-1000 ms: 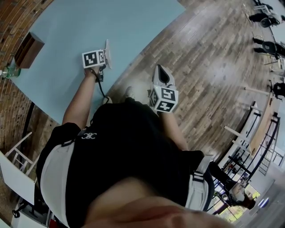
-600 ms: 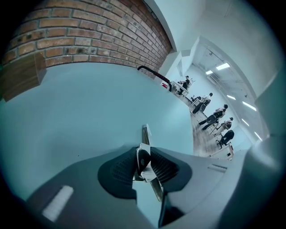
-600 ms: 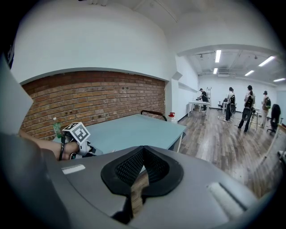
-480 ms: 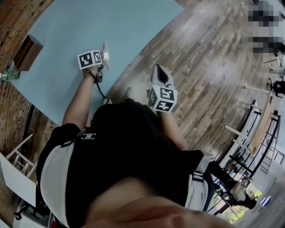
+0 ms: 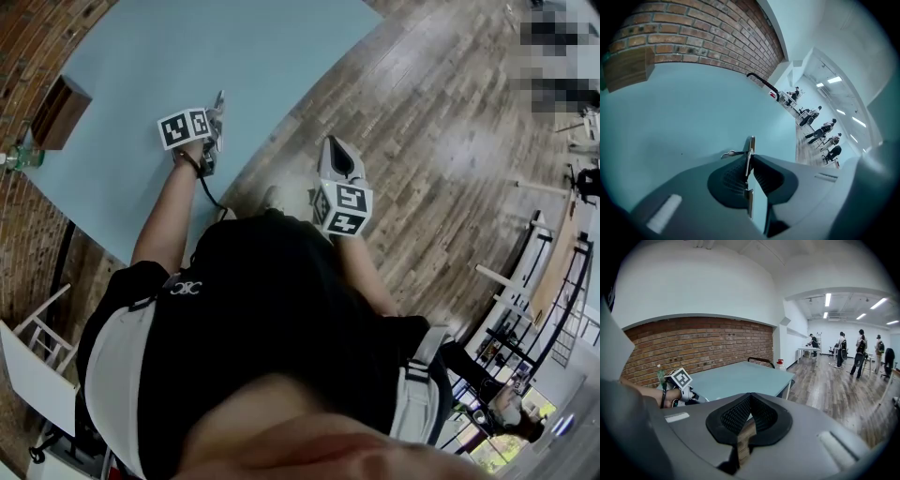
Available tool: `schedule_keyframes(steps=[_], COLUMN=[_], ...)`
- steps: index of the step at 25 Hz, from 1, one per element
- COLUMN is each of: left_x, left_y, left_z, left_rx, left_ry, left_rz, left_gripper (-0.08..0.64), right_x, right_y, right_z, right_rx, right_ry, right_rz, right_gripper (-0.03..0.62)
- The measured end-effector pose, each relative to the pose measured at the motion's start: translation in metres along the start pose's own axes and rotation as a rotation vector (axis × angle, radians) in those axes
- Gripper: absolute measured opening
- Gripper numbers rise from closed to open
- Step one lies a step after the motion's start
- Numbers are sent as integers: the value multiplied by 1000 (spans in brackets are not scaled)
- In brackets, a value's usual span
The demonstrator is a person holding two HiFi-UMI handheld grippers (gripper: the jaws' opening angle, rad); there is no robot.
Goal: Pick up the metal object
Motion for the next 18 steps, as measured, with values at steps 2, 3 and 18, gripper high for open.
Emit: schedule_keyframes(steps=[2,3,18], left_x=[4,6,46], left_y=[-2,-3,-30], left_z=[0,0,-8], left_rx=[0,-2,-117], left_ry=[-16,-24,-137], left_rz=[1,1,8], left_gripper=[32,32,31], right_x=[1,2,3], right_y=[0,-1,9], right_z=[1,1,-4], right_rx=[-1,-2,5], right_ry=[-2,-4,-51], right_rz=[-5,-8,-73], right_gripper=[14,14,14])
Point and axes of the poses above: the fingertips, and each gripper's own axes: x backward along the fingers, y to its left, z out of its underside, the point moved 3 cm from there along x, backward along the fingers, and after that the axes turned 11 degrees about x, right-handed, at the moved point
